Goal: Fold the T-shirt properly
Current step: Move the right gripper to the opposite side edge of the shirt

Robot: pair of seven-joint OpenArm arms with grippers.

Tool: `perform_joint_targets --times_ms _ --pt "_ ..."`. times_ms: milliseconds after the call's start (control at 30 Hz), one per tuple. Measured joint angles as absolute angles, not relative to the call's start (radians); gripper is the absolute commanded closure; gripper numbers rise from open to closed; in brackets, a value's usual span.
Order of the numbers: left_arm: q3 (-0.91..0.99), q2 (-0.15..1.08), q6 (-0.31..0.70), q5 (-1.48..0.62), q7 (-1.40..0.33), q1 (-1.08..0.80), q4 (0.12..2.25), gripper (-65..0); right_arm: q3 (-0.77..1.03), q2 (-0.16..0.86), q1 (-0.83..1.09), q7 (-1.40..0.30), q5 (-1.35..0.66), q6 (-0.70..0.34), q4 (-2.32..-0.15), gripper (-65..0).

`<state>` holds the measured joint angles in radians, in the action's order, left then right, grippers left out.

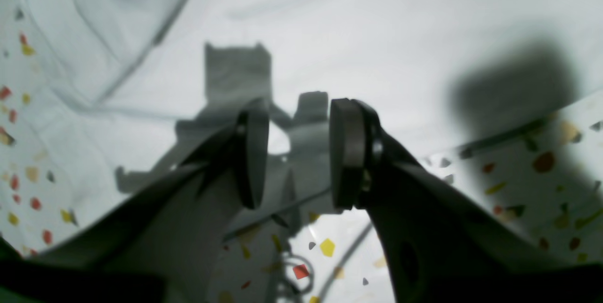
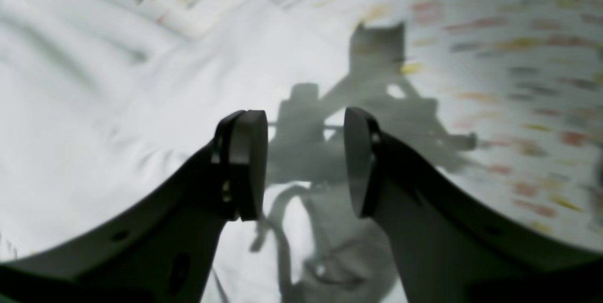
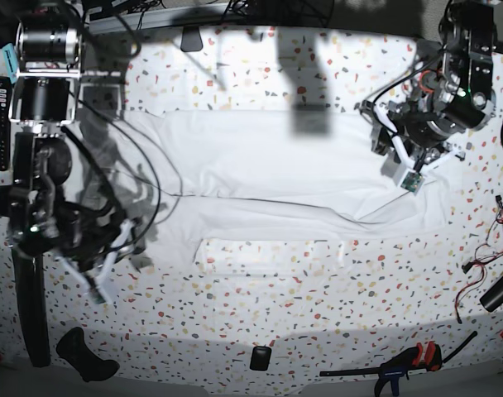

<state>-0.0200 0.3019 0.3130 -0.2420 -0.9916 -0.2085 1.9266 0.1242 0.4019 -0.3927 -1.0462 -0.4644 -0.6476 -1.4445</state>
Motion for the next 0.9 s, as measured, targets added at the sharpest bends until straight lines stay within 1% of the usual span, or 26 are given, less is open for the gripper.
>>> perform_joint_targets --times_ms 100,167,267,467,533,633,733,900 --pt "-0.020 0.302 0.313 -0.241 -0.994 -0.211 1.940 -21.3 0.220 0.401 -0.440 -1.023 -0.409 -0.647 -1.422 -26.0" --pt "-0.020 0.302 0.313 -0.241 -0.986 -0.210 1.940 -21.3 0.274 0.404 -0.470 -1.006 -0.384 -0.647 -1.359 -26.0" --pt "-0.020 0.302 0.313 -0.241 -0.987 -0.210 1.940 -21.3 0.318 0.410 -0.517 -0.994 -0.381 -0.640 -1.195 -26.0" --pt "-0.020 0.302 0.313 -0.241 -0.987 -0.210 1.940 -21.3 0.319 0.430 -0.689 -0.987 -0.377 -0.634 -0.819 -26.0" --pt "-0.020 0.302 0.314 -0.241 -0.987 -0.210 1.940 -21.3 0.319 0.436 -0.738 -0.940 -0.319 -0.636 -0.736 -26.0" --pt "-0.020 0.302 0.314 -0.241 -0.987 -0.211 1.940 -21.3 0.321 0.443 -0.791 -0.893 -0.253 -0.633 -0.660 -26.0" --pt "-0.020 0.302 0.314 -0.241 -0.987 -0.211 1.940 -21.3 0.320 0.442 -0.817 -0.884 -0.250 -0.633 -0.614 -26.0" --pt "-0.020 0.302 0.314 -0.300 -0.987 -0.211 1.940 -21.3 0.320 0.439 -0.814 -0.860 -0.257 -0.633 -0.540 -26.0"
